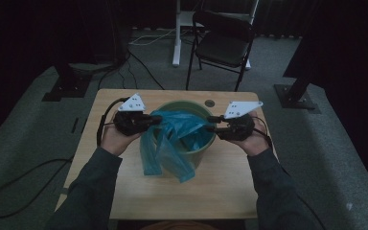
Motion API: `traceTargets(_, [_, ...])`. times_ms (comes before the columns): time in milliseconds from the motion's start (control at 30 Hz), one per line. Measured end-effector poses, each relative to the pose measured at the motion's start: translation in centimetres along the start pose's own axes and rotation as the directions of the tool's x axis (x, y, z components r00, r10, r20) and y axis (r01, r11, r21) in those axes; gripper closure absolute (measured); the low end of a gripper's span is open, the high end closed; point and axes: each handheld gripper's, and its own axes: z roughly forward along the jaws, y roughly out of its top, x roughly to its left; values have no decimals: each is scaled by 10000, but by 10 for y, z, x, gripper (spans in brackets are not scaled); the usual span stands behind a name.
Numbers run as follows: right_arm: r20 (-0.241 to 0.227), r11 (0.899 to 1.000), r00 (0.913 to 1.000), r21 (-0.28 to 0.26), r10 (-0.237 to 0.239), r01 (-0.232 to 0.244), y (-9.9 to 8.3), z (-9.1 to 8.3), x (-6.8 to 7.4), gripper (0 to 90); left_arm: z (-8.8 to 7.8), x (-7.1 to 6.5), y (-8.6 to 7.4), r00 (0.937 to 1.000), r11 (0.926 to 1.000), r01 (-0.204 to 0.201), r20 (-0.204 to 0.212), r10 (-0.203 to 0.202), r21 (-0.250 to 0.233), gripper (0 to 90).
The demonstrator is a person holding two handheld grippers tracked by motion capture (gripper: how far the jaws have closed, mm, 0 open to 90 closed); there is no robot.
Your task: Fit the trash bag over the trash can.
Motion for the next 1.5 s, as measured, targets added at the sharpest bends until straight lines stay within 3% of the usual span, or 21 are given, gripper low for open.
traceTargets(567, [-171, 10000, 9999, -61, 9, -10, 1, 7, 2, 645, 2, -2, 2, 10000, 10000, -14, 45, 14, -27, 898])
traceTargets(1100, [-1117, 9976, 9930, -616, -381, 314, 22, 18, 27, 633, 6, -5, 6, 10000, 10000, -54, 64, 54, -57, 898])
traceTargets(1300, [-1181, 9959, 9918, -814, -495, 400, 32, 21, 38, 606, 8, -6, 7, 10000, 9999, -6, 58, 6, -107, 897])
traceTargets(1500, [-950, 9938, 9943, -1043, -481, 382, 41, 21, 46, 572, 9, -7, 8, 10000, 9999, 30, -4, -31, -133, 898])
